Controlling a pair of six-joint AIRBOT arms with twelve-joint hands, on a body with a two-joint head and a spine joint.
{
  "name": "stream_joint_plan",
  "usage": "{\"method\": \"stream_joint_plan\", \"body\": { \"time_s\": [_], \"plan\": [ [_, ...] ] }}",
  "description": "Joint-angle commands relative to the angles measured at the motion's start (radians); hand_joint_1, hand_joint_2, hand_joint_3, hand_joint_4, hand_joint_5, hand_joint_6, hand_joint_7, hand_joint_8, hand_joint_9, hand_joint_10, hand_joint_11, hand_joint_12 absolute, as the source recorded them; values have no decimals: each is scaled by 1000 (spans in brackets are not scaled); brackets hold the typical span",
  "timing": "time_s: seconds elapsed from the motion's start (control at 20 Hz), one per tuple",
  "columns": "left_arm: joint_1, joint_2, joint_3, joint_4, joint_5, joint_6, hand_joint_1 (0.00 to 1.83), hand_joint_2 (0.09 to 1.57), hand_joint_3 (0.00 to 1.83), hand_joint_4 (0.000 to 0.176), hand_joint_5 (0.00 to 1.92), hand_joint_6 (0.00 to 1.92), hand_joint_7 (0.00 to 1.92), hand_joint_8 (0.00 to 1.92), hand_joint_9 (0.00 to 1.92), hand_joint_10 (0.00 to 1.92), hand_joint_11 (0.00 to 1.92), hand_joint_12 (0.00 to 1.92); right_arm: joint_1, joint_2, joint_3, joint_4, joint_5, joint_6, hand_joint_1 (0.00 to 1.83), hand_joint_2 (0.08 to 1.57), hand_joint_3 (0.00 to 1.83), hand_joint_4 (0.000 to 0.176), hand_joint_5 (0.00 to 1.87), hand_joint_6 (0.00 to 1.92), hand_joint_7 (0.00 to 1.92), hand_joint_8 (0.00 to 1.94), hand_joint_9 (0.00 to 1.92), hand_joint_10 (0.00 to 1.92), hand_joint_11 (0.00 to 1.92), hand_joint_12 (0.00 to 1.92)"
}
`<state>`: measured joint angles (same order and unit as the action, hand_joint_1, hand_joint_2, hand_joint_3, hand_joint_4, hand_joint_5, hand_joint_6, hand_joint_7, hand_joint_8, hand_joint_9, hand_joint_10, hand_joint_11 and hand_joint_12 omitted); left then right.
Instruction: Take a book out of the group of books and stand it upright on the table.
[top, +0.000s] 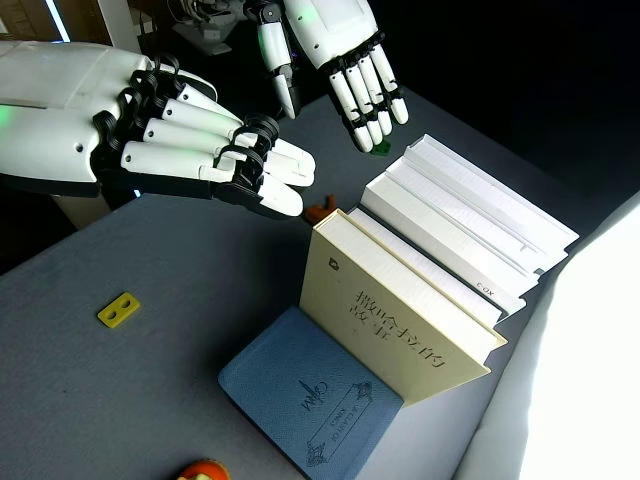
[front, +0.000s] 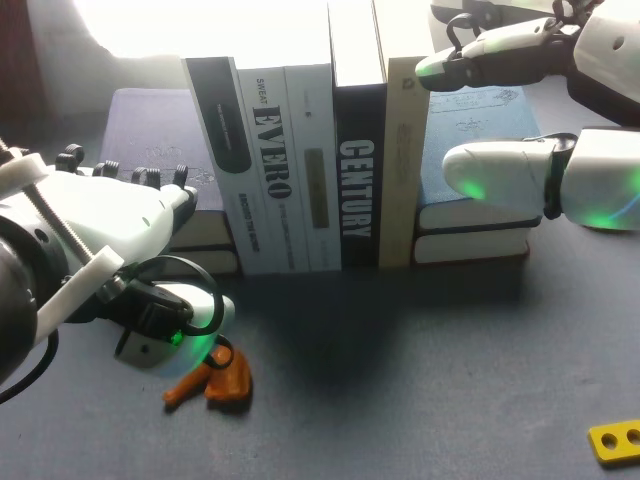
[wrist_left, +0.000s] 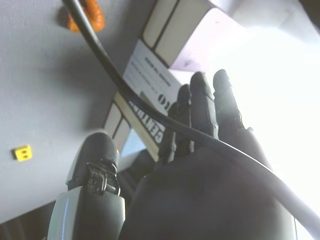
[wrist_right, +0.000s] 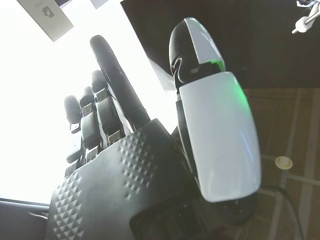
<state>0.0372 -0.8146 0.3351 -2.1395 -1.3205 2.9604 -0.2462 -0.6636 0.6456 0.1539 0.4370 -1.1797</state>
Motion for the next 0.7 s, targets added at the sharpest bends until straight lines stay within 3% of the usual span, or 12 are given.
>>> {"method": "stream_joint_plan", "body": {
  "time_s": [0.0,0.05,0.1,0.2,0.3,0.35,0.4,0.5,0.65],
  "plan": [
    [-13,-2,-4,85,4,-1,215,1340,153,6,101,43,175,53,169,117,0,569,15,6,-3,-3,126,2,15,1133,268,0,71,163,125,84,73,206,0,565],
    [-13,-2,-4,85,4,-1,215,1340,153,6,101,43,175,53,169,117,0,569,15,6,-3,3,126,-1,15,1133,268,0,71,163,125,84,73,206,0,565],
    [-13,-2,-4,85,4,-1,152,1411,29,12,108,9,187,6,193,37,0,549,15,5,-5,9,127,0,27,1240,57,0,121,57,163,9,133,88,0,556],
    [-13,-2,-4,85,4,-1,100,1431,10,11,105,1,168,0,182,7,0,480,14,6,-7,14,126,7,0,1276,20,0,122,21,151,0,136,38,0,464],
    [-13,-1,-3,85,4,-2,71,1425,2,17,71,1,102,0,63,6,0,151,13,7,-7,13,121,6,0,1274,9,0,97,5,141,2,103,14,0,314],
    [-13,-1,-3,85,4,-2,78,1421,0,18,69,0,97,0,52,4,0,84,11,9,-7,13,118,1,0,1275,9,0,94,3,139,2,100,12,0,299],
    [-13,-1,-2,86,4,-2,101,1417,0,10,83,4,78,0,31,2,0,35,10,10,-6,13,117,-6,0,1270,5,0,72,6,105,7,51,13,0,136],
    [-13,-2,-2,94,4,-2,34,1414,0,19,66,0,60,2,19,0,0,35,9,3,3,13,141,-52,0,1241,0,0,22,0,60,0,30,9,0,94],
    [-13,-4,-1,97,3,-2,0,1390,0,6,32,0,46,5,0,0,0,0,-11,-30,20,58,221,-175,0,1207,0,0,10,1,64,1,44,9,0,56]
  ]
}}
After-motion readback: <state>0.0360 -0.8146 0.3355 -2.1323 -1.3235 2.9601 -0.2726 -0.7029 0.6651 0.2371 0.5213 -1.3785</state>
